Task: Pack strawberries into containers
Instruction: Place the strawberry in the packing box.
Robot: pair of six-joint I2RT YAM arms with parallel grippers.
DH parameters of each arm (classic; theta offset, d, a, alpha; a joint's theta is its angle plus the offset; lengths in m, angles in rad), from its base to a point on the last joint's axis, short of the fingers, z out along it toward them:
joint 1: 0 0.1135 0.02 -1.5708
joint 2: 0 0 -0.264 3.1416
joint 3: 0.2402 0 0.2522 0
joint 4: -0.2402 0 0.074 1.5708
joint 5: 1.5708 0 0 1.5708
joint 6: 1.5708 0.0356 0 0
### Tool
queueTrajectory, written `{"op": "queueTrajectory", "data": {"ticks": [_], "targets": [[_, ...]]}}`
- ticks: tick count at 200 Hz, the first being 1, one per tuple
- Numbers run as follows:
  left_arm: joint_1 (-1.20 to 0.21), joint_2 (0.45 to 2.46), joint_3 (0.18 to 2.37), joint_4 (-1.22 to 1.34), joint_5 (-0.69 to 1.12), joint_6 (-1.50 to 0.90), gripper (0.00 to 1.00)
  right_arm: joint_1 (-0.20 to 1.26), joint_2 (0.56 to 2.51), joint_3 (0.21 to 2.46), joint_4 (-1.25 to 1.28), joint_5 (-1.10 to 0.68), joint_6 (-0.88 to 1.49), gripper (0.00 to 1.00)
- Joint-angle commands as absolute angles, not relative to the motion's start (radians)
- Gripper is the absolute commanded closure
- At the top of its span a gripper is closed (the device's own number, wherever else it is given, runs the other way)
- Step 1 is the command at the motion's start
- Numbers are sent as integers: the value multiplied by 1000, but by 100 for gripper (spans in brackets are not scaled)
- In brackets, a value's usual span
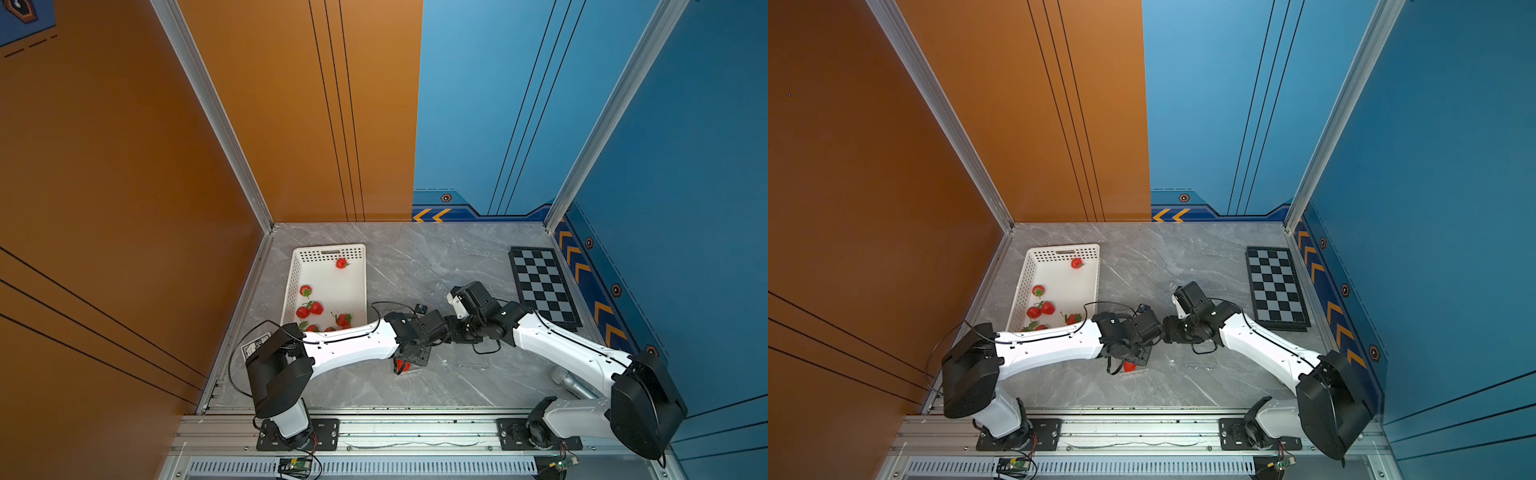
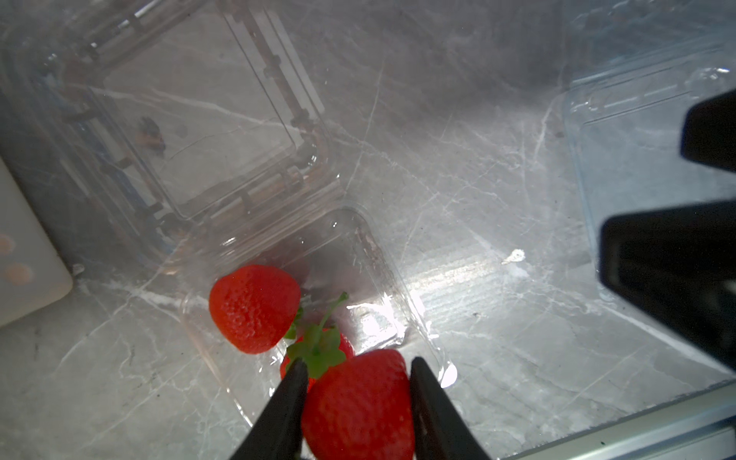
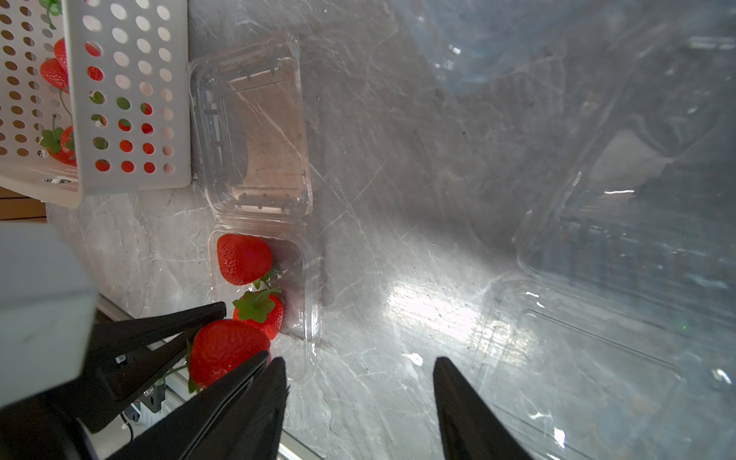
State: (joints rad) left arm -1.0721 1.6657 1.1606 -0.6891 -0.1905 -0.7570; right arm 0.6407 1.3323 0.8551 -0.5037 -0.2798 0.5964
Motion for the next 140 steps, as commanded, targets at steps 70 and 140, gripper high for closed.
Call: {"op": "queueTrajectory", "data": {"ticks": [70, 140], "targets": [[-1051, 1715, 1150, -664, -179, -744, 62, 631, 1305, 846, -496, -278, 610, 39], [-1042, 1723, 1140, -664, -180, -749, 55, 631, 1302, 849, -496, -279, 611, 39]]}}
